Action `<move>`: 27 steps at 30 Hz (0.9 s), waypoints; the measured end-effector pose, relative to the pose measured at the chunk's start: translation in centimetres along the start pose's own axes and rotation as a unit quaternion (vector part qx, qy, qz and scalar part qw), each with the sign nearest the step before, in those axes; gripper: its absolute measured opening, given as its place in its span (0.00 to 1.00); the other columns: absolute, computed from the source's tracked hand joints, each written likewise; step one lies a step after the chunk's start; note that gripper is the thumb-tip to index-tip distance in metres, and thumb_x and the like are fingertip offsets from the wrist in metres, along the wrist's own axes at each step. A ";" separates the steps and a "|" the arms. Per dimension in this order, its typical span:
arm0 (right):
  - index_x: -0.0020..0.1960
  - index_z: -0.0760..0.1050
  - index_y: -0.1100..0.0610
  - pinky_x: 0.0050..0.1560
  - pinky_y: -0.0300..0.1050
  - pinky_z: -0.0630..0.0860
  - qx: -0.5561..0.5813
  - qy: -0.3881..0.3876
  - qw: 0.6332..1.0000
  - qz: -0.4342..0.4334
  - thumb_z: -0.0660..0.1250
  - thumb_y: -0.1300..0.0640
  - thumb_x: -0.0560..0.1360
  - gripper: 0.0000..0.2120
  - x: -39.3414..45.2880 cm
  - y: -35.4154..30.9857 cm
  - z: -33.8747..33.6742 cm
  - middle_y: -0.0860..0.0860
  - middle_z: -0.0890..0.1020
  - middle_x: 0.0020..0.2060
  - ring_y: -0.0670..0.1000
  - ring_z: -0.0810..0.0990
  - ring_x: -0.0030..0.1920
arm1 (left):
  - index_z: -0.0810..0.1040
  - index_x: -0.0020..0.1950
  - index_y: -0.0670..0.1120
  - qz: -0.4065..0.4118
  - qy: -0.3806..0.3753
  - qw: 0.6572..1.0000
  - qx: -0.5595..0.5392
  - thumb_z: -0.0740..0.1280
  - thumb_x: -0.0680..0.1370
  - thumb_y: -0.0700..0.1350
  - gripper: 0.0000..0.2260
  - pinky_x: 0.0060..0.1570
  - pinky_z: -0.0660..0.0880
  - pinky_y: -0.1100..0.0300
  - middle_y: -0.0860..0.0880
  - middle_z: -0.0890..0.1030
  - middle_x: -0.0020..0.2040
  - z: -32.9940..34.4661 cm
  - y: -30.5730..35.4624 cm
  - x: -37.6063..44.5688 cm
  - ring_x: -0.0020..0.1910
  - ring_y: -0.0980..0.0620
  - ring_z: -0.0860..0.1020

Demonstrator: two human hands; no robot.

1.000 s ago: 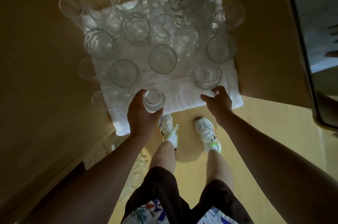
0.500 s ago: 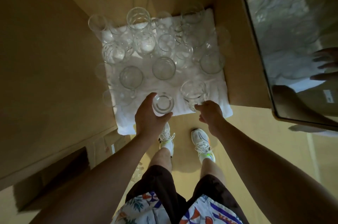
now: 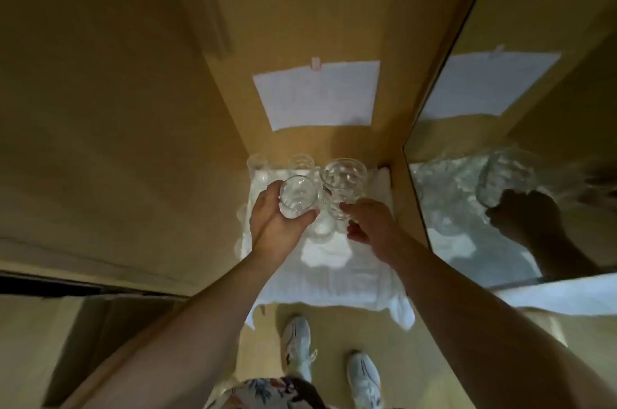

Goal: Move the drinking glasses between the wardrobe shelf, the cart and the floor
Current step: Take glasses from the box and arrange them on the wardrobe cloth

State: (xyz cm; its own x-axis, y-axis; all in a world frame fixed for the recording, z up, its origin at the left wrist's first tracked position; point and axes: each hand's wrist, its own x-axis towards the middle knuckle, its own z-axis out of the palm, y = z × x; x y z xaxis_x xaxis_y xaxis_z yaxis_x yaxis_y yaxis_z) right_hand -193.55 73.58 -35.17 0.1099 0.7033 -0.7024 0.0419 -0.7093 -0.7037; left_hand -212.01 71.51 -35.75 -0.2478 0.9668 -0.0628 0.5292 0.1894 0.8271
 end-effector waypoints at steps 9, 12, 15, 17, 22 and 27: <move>0.61 0.77 0.58 0.32 0.43 0.76 0.030 -0.058 0.988 -0.141 0.72 0.53 0.78 0.14 -8.1 -10.6 0.1 0.52 0.77 0.37 0.49 0.74 0.32 | 0.75 0.70 0.48 0.066 0.150 0.985 -0.059 0.81 0.66 0.54 0.35 0.63 0.74 0.51 0.49 0.78 0.64 -8.6 11.9 0.7 0.64 0.49 0.76; 0.63 0.77 0.55 0.54 0.52 0.81 0.027 -0.107 0.974 -0.196 0.67 0.47 0.81 0.16 -10.7 -13.0 0.4 0.52 0.80 0.44 0.50 0.76 0.37 | 0.76 0.67 0.49 0.081 0.194 0.973 -0.096 0.82 0.66 0.55 0.33 0.63 0.75 0.50 0.50 0.80 0.62 -11.2 15.1 0.0 0.62 0.49 0.78; 0.62 0.76 0.58 0.64 0.59 0.78 0.017 -0.130 0.968 -0.215 0.63 0.44 0.83 0.18 -13.0 -14.7 0.5 0.55 0.74 0.44 0.52 0.73 0.37 | 0.77 0.60 0.56 0.092 0.234 0.959 -0.132 0.82 0.65 0.56 0.27 0.56 0.75 0.62 0.59 0.82 0.55 -13.5 17.3 -1.8 0.57 0.58 0.78; 0.57 0.75 0.59 0.64 0.59 0.77 0.026 -0.150 0.964 -0.217 0.61 0.44 0.83 0.18 -14.4 -15.4 0.5 0.55 0.70 0.41 0.54 0.72 0.38 | 0.77 0.56 0.60 0.106 0.252 0.950 -0.154 0.81 0.64 0.58 0.24 0.50 0.72 0.73 0.66 0.81 0.50 -14.8 18.2 -3.3 0.53 0.68 0.77; 0.42 0.69 0.56 0.61 0.57 0.78 0.030 -0.198 0.952 -0.231 0.62 0.43 0.82 0.18 -17.3 -15.3 0.5 0.55 0.70 0.38 0.57 0.73 0.44 | 0.74 0.64 0.59 0.089 0.266 0.932 -0.228 0.81 0.64 0.62 0.31 0.65 0.76 0.50 0.55 0.80 0.62 -17.1 20.0 -7.2 0.62 0.53 0.78; 0.43 0.69 0.54 0.55 0.55 0.81 0.020 -0.214 0.948 -0.234 0.62 0.43 0.83 0.17 -19.9 -13.6 0.0 0.57 0.75 0.45 0.59 0.78 0.48 | 0.74 0.67 0.59 0.087 0.280 0.918 -0.267 0.78 0.64 0.66 0.34 0.66 0.75 0.48 0.55 0.80 0.63 -18.2 21.1 -10.4 0.62 0.53 0.79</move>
State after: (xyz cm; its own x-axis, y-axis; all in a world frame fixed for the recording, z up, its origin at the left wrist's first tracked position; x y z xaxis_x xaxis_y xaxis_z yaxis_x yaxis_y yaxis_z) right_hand -196.30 69.23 -11.58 -0.3244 0.9019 -0.2852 -0.0521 -0.3180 -0.9466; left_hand -213.01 62.31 -7.49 -0.6554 0.7056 0.2696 0.1641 -0.2154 0.9626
